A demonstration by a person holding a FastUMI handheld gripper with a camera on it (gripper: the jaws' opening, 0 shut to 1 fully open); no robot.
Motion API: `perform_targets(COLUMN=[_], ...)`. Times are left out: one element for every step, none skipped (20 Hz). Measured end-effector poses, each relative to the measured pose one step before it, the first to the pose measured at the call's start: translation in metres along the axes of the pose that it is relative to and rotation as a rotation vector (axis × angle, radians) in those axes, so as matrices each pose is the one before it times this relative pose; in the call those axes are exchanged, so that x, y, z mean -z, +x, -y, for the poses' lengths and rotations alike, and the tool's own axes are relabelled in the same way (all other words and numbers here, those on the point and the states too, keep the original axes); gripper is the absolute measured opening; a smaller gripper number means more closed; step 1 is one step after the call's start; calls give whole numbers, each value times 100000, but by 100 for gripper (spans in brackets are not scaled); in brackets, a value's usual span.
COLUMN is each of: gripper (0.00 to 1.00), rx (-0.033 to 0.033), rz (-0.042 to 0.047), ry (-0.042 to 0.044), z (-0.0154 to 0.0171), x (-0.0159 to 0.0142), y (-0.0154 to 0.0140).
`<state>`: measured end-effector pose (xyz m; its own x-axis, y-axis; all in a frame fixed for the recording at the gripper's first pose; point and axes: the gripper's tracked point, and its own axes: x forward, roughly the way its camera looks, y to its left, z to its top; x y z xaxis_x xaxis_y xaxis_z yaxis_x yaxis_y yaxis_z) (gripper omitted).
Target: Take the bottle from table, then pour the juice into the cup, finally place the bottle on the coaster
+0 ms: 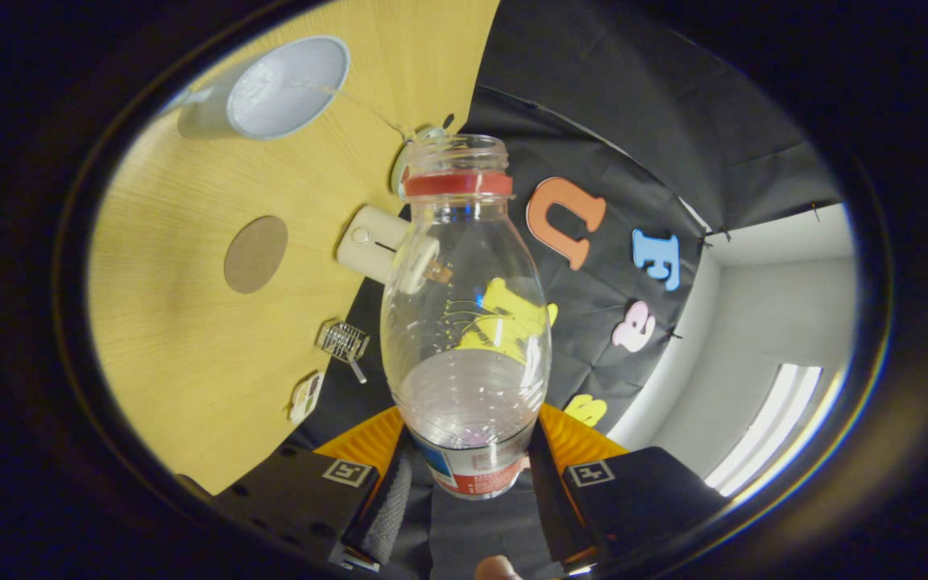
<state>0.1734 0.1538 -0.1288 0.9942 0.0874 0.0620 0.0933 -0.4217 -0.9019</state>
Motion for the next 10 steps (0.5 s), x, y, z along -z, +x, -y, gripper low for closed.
perform_targets(gripper=[74, 74, 74, 74, 74, 74, 74, 74, 74, 74], rx=[114, 23, 263, 334, 320, 210, 375, 505, 550, 486], rz=[-88, 265, 137, 87, 398, 256, 410, 458, -92, 87], ry=[-170, -111, -566, -756, -572, -432, -496, -668, -991, -900], z=[176, -33, 158, 126, 189, 100, 164, 234, 226, 239], x=[-21, -138, -57, -53, -79, -139, -167, -92, 13, -56], y=[86, 66, 22, 3, -109, 4, 62, 84, 56, -49])
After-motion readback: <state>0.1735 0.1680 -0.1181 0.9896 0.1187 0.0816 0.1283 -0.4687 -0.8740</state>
